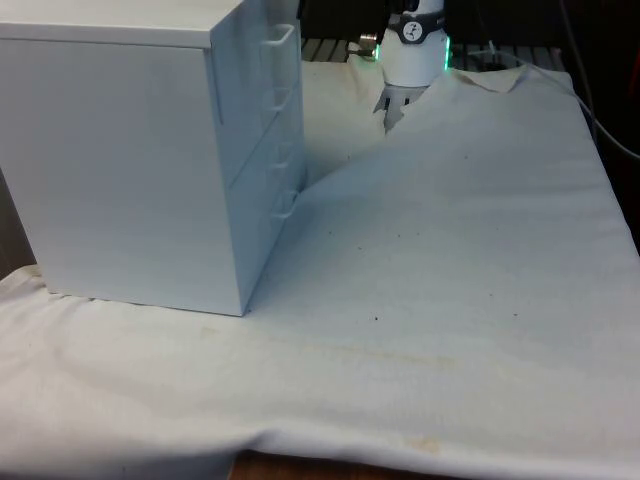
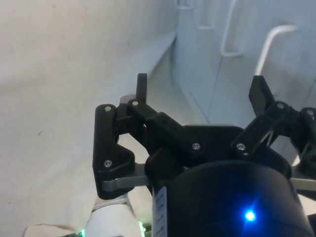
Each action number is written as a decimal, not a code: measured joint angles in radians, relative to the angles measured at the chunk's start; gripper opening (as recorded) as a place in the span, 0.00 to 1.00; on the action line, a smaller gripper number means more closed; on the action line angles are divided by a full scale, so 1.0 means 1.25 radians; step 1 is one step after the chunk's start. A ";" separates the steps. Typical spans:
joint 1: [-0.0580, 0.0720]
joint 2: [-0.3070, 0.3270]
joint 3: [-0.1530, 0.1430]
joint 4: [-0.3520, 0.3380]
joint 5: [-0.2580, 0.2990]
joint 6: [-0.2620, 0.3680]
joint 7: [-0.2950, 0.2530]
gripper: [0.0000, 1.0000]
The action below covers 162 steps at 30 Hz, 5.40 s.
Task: Open the drawer, then close it.
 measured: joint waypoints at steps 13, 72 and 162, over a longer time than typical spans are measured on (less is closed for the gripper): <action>-0.001 0.018 -0.006 0.000 -0.075 0.002 0.033 1.00; 0.013 0.078 0.028 0.012 -0.197 0.012 0.183 0.00; 0.036 0.173 0.214 0.154 -0.269 -0.179 0.383 0.51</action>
